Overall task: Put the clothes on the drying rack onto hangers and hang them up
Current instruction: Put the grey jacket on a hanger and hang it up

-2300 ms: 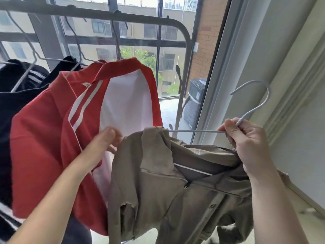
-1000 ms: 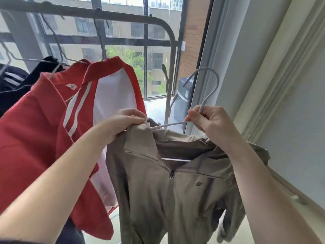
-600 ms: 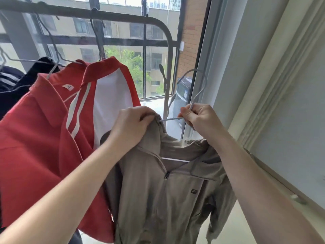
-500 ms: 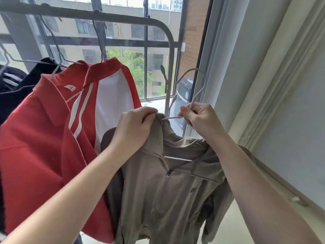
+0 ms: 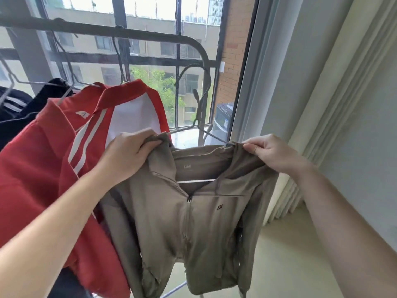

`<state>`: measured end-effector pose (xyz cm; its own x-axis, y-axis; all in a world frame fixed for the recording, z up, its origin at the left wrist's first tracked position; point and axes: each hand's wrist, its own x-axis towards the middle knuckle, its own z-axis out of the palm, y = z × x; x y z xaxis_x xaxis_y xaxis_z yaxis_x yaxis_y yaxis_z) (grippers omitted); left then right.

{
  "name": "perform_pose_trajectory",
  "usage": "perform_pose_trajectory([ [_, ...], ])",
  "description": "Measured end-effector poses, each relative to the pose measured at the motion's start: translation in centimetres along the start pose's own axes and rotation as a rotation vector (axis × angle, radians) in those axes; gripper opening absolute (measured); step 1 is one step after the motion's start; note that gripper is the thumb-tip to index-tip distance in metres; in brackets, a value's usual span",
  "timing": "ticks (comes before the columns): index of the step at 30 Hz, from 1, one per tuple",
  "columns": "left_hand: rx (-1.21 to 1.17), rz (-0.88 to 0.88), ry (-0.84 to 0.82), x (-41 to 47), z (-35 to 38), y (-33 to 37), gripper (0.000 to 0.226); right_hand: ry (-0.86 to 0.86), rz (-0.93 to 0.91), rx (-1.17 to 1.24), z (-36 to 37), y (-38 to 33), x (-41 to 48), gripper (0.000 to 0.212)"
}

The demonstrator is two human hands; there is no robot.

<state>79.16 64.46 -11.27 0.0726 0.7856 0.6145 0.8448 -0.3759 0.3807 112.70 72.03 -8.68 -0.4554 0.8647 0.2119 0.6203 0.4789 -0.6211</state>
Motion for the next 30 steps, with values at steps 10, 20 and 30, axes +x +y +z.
perform_pose_trajectory([
  [10, 0.050, 0.241, -0.107, 1.0, -2.1, 1.9, 0.014, 0.032, -0.012, -0.086, -1.2, -1.1, 4.0, 0.024],
  [20, -0.055, -0.022, -0.023, 0.7, -1.8, 0.3, 0.033, -0.066, -0.220, -0.167, -2.2, 0.0, 2.3, 0.023],
  [30, -0.028, 0.135, -0.162, 1.0, -1.5, 1.2, 0.026, 0.032, -0.211, -0.050, -2.6, -2.4, 5.3, 0.025],
])
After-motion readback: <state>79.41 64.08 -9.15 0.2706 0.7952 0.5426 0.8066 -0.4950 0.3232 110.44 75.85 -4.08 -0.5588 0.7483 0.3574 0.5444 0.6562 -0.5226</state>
